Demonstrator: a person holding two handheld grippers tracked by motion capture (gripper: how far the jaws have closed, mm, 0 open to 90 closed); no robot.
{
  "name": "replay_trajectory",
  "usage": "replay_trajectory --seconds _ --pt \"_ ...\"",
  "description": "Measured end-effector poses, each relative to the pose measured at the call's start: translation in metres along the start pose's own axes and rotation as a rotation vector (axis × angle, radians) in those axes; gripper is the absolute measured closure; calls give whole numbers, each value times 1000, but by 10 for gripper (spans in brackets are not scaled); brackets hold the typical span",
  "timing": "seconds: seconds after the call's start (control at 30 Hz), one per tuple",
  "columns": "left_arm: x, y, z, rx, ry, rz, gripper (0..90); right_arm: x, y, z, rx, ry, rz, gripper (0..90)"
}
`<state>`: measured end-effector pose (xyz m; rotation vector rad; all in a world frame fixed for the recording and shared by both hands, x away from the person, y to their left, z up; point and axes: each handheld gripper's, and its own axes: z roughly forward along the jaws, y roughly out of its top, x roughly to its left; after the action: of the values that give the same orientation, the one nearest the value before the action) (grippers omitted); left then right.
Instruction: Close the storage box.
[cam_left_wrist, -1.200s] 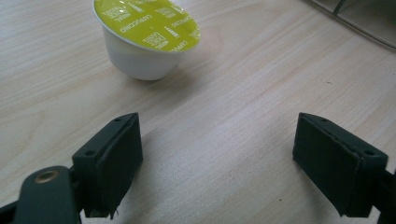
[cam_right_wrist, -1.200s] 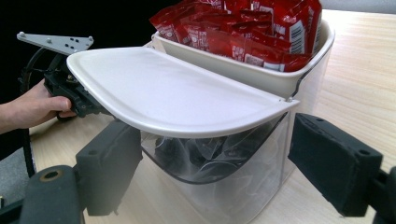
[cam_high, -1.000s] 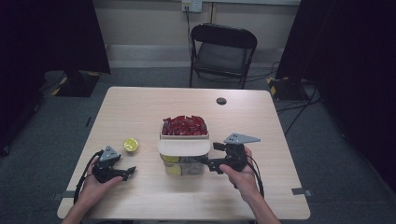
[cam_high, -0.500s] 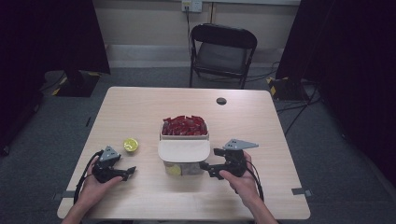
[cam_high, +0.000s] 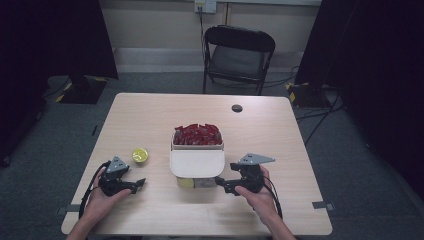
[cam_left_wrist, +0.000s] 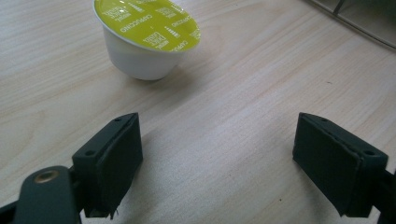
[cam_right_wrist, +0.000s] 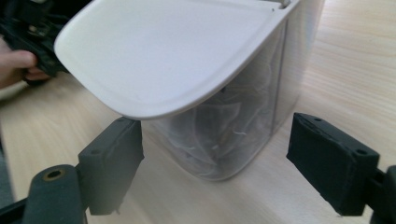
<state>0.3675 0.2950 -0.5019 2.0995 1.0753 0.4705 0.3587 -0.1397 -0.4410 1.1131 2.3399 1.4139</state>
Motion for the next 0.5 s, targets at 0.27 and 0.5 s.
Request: replay_trajectory --seconds 0.27,0.5 --pt "0 0 0 0 0 1 154 0 -2 1 -9 -10 -5 190" --pt "0 0 0 0 0 0 154 3 1 -8 -10 -26 -36 190"
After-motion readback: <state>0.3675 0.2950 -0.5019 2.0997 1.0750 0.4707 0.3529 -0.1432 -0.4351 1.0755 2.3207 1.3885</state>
